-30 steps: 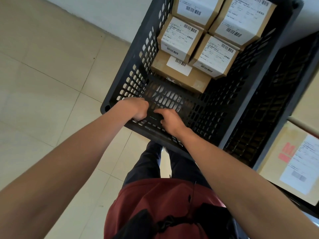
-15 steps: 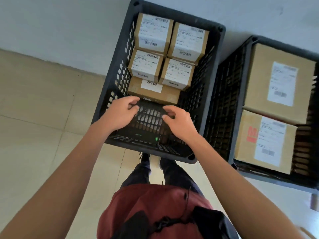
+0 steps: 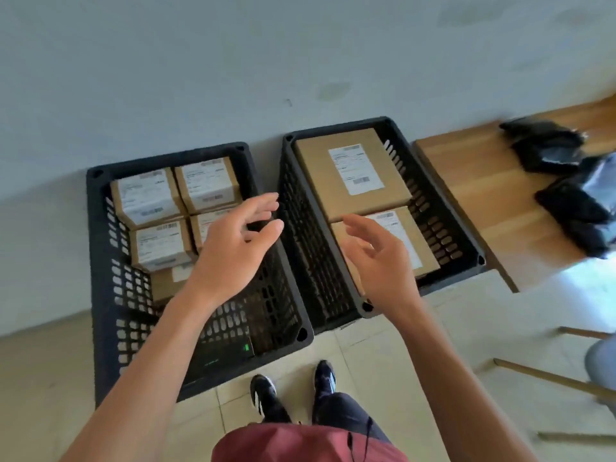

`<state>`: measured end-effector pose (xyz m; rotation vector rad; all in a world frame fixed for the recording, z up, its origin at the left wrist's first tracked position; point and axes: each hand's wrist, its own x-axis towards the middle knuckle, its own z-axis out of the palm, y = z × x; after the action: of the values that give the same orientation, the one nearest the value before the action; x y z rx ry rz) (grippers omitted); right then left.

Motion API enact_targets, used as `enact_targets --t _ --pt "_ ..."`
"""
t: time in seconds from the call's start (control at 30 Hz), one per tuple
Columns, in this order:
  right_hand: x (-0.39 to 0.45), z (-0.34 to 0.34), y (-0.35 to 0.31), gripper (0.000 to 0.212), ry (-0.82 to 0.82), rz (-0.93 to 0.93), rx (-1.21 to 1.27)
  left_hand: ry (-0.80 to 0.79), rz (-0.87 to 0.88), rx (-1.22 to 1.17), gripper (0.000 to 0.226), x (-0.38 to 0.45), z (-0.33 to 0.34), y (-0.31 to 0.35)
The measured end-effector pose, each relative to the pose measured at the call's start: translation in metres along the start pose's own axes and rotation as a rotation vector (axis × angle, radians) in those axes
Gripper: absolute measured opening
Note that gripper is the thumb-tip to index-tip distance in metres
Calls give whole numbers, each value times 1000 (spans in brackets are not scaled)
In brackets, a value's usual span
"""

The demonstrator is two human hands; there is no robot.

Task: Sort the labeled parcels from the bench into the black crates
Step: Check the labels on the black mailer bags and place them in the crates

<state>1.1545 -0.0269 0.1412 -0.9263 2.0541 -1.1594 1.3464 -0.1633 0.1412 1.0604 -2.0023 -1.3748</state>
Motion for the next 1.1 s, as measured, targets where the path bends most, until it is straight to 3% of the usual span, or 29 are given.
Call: enact_targets --t 0.3,0.53,0.77,1.1 --pt "-58 -125 43 41 400 64 66 -370 177 -69 50 33 140 86" --pt "-111 -225 92 41 629 85 97 -506 337 18 45 18 262 149" --pt "-144 -316 144 42 752 94 89 -582 415 57 46 -1 367 198" --pt "-181 -399 195 44 793 152 127 -664 406 42 46 -28 467 231"
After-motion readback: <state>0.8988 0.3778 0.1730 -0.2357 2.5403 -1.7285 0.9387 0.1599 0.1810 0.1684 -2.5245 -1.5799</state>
